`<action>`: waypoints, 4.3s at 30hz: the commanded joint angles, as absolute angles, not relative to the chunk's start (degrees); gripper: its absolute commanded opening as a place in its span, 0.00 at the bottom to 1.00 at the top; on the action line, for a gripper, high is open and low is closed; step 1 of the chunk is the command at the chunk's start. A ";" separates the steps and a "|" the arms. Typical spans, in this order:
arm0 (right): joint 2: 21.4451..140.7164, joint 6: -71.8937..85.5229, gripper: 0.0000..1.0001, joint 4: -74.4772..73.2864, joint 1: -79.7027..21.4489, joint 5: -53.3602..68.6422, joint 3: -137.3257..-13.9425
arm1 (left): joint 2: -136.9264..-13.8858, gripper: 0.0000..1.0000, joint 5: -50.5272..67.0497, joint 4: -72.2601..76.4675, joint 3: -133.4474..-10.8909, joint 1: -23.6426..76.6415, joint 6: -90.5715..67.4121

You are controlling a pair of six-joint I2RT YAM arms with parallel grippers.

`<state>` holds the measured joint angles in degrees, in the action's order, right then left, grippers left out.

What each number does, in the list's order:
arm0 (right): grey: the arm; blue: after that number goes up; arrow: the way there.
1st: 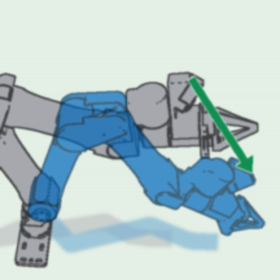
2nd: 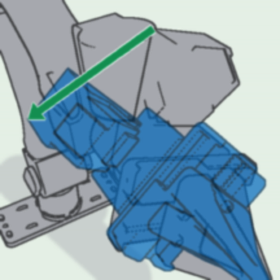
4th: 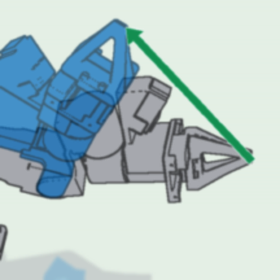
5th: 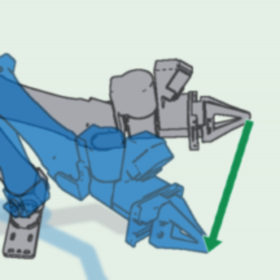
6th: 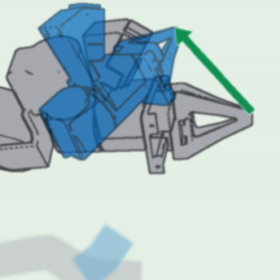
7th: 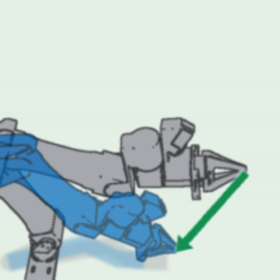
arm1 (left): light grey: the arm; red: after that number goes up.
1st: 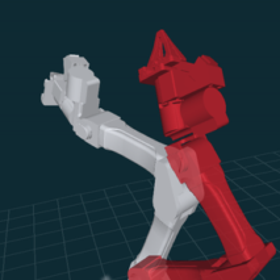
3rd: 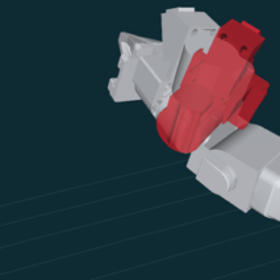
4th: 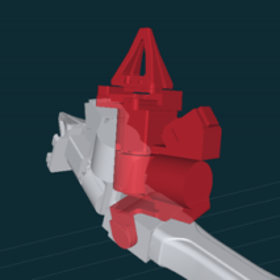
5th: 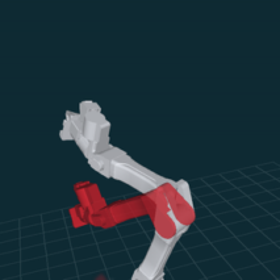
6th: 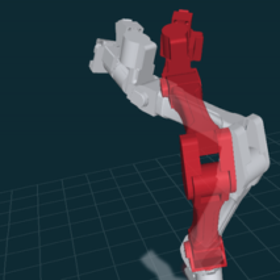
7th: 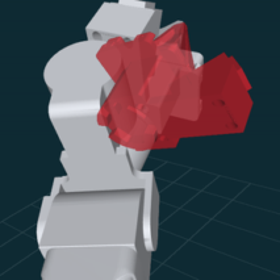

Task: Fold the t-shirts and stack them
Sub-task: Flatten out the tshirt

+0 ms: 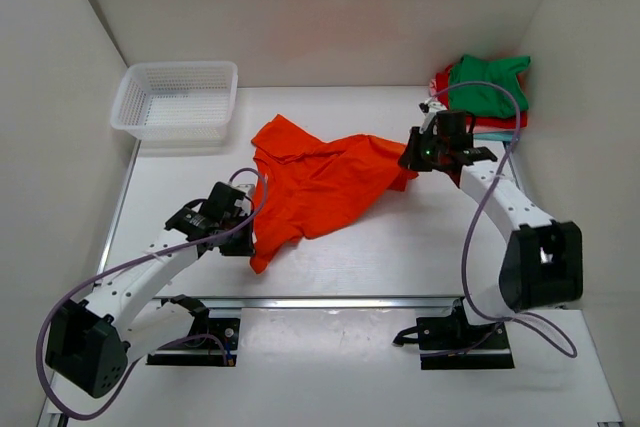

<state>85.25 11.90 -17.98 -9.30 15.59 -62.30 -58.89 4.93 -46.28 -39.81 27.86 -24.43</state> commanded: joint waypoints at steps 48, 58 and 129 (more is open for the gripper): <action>103.88 19.07 0.42 -8.09 -0.09 12.92 -63.54 | -57.21 0.00 7.12 -45.18 -39.38 26.37 -23.20; 107.93 18.90 0.29 -7.21 -0.09 15.20 -67.24 | -57.04 0.00 6.94 -45.35 -39.55 26.72 -23.38; 61.26 30.94 0.44 -6.59 6.51 33.48 -30.67 | -47.46 0.00 10.72 -49.13 -43.24 23.99 -24.78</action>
<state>63.05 30.17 -9.06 6.35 31.35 -30.46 -48.56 9.61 -49.10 -41.54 24.05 -25.08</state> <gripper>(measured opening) 0.441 0.019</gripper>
